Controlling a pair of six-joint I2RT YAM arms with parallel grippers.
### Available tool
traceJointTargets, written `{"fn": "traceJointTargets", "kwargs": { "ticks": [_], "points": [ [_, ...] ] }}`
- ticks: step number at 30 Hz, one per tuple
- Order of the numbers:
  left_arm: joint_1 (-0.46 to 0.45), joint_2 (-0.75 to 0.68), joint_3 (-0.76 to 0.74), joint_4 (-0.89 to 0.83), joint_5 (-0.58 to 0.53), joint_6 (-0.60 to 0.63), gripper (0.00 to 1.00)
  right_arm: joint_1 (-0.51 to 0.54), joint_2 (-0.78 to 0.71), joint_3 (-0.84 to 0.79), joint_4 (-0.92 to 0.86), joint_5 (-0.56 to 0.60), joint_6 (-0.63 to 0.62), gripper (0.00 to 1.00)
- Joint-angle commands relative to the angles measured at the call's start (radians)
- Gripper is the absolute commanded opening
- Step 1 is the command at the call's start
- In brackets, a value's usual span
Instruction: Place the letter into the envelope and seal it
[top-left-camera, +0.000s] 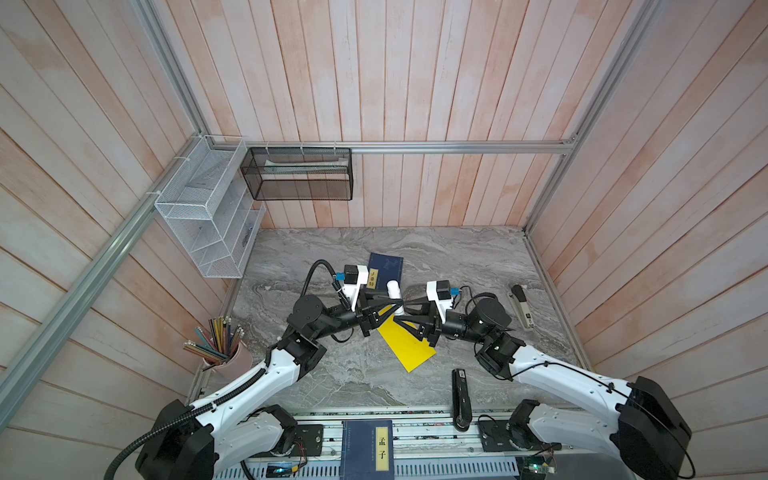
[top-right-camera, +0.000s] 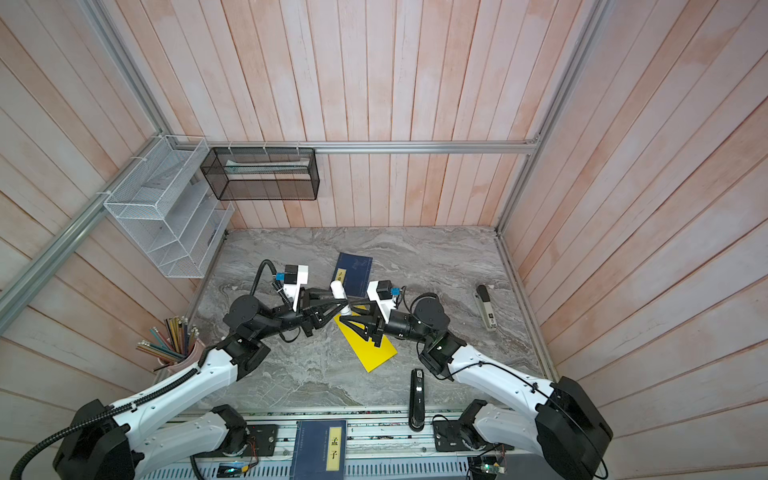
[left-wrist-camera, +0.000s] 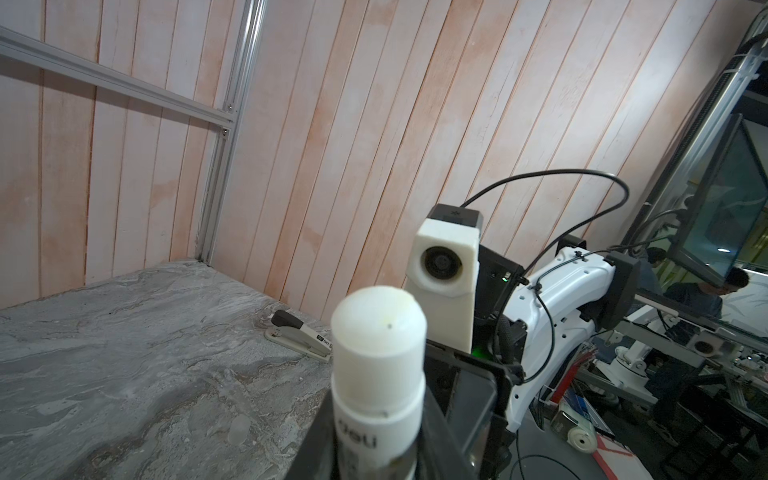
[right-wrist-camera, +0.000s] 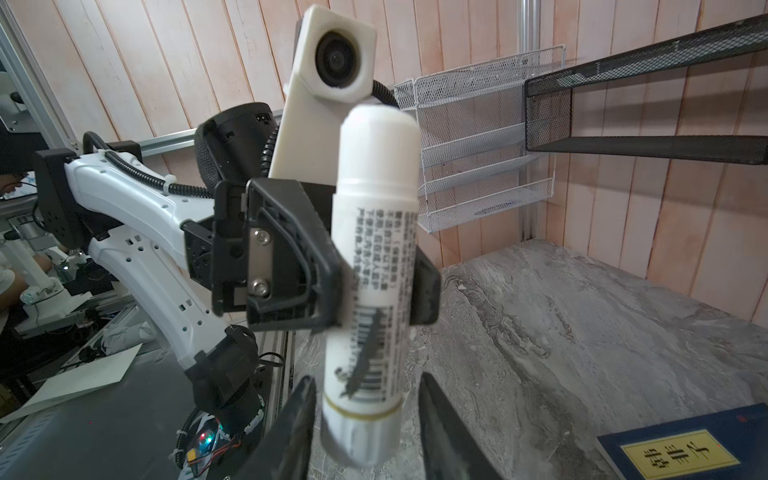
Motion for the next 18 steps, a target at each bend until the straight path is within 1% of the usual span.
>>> {"fn": "traceJointTargets", "kwargs": {
  "ticks": [1, 3, 5, 8, 10, 18],
  "points": [
    [-0.004, -0.007, 0.022, 0.007, 0.009, 0.026, 0.0, -0.005, 0.005, 0.015, 0.045, -0.017, 0.021, 0.37],
    [-0.007, -0.006, 0.022, 0.007, 0.007, 0.026, 0.0, -0.005, 0.007, 0.014, 0.043, -0.021, 0.024, 0.35],
    [-0.009, -0.005, 0.022, 0.011, 0.004, 0.026, 0.0, -0.005, 0.008, 0.011, 0.047, -0.023, 0.03, 0.35],
    [-0.011, -0.009, 0.017, 0.019, -0.004, 0.026, 0.0, -0.004, 0.005, 0.002, 0.058, -0.022, 0.039, 0.43],
    [-0.011, -0.01, 0.018, 0.02, -0.008, 0.026, 0.0, -0.003, 0.005, 0.0, 0.056, -0.025, 0.044, 0.46],
    [-0.009, -0.016, 0.017, 0.022, -0.016, 0.027, 0.0, -0.003, 0.014, -0.002, 0.032, -0.035, 0.046, 0.44]
  ]
}}
